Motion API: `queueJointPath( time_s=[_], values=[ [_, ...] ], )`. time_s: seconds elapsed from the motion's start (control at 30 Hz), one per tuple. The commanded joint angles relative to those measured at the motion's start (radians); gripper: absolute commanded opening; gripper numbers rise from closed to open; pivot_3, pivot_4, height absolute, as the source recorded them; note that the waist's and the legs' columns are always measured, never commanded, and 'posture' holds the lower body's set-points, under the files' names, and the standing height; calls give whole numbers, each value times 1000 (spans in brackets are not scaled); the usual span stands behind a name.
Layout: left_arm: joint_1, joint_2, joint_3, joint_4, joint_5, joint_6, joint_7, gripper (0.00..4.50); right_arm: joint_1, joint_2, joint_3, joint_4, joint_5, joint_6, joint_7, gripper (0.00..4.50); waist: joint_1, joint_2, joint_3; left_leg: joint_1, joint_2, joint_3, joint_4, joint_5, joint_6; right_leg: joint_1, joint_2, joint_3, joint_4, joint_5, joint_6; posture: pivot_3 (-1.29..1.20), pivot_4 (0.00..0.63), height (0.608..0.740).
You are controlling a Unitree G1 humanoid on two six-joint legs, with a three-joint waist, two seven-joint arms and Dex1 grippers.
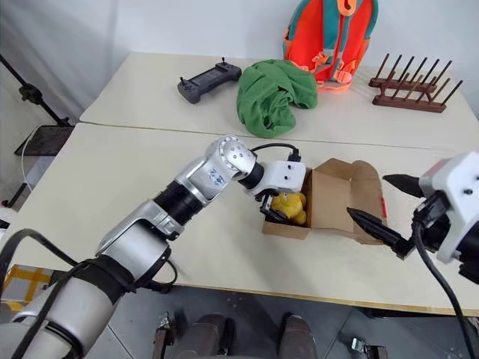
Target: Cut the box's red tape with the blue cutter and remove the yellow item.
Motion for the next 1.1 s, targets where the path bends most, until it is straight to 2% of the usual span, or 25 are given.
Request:
queueJointPath(
  time_s=[0.03,0.3,0.4,0.6,0.77,0.9,0.97,1.1],
  values=[
    [-55,-36,38,77,14,-29,35,3032,21,28,-55,-47,3,-6,-35,4500,-1,0,0,0,0,0,0,0,0,0,0,0,0,0,0,0,150,740],
    [-98,-42,162,96,-38,-78,72,822,19,5,-45,-18,-14,-16,-36,4500,-4,0,0,1,0,-2,0,0,0,-1,0,2,1,0,0,0,150,740],
    [-94,-37,222,46,-73,-52,69,191,4,-8,-41,12,-32,-34,-8,4500,-4,0,0,1,0,-3,0,0,0,-1,0,2,1,0,0,0,150,740],
    [-71,4,267,-89,-109,58,31,101,-36,-32,1,79,-78,-82,51,4500,-4,0,0,1,0,-2,0,0,0,-1,0,2,2,0,0,0,150,740],
    [-21,44,210,-161,-73,74,-9,101,-85,-51,67,121,-113,-114,79,4500,-6,0,0,2,0,0,0,0,0,-1,0,2,4,0,0,0,150,740],
    [53,102,132,-277,-60,34,-110,100,-106,-52,92,134,-133,-121,94,4500,-7,0,0,2,0,1,0,0,0,-1,0,2,5,0,0,0,150,740],
    [51,86,156,-288,-77,84,-80,100,-109,-50,94,135,-139,-120,98,4500,-3,0,0,2,0,0,0,0,0,-1,0,2,5,0,0,0,150,740],
    [15,41,200,-236,-100,392,-20,97,-102,-33,90,117,-135,-111,93,4500,0,0,0,1,-1,0,2,0,0,-1,0,2,5,0,0,0,150,740]
  ],
)
